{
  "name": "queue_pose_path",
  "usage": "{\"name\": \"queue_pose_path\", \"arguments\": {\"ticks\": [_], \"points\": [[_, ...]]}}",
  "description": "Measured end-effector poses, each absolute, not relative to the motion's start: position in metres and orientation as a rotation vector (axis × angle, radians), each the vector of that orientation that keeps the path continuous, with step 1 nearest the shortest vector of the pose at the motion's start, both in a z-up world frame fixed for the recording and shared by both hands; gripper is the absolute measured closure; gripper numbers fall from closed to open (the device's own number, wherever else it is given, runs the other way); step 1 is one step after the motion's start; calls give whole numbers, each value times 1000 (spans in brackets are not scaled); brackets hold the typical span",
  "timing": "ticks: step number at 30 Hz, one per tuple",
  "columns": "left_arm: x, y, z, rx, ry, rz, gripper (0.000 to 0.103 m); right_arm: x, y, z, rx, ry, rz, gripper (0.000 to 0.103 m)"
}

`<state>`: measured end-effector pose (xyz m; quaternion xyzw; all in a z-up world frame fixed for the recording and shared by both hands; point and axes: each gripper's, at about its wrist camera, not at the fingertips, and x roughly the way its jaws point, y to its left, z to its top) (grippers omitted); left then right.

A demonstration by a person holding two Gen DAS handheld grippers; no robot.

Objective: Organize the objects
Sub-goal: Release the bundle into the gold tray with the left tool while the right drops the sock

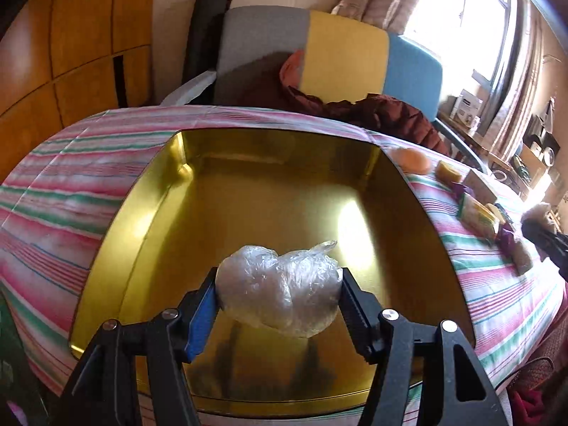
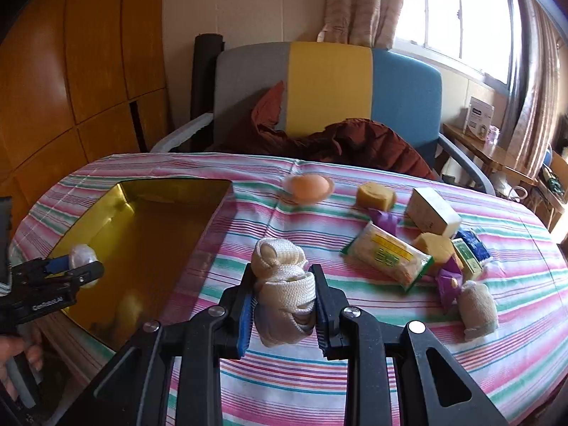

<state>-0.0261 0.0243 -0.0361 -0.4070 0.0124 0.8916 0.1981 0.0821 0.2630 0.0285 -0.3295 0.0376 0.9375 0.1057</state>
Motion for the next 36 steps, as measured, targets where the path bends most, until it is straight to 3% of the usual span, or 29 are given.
{"name": "queue_pose_path", "arguments": {"ticks": [13,16,21,30,36], "points": [[-39,-11,-45,-1295,67,2561,36,46,180,25,-1125,62,2969,74],[-37,-21,-38,-1299,65,2613,31,38,166,21,-1168,42,2992,74],[-39,-48,-30,-1285,-119,2641,24,26,146,9,-1261,48,3017,74],[-28,-79,-7,-1088,-417,2711,24,11,123,-11,-1390,61,3033,74],[-22,-86,7,-994,-476,2761,24,-6,109,-25,-1475,132,3037,74]]}}
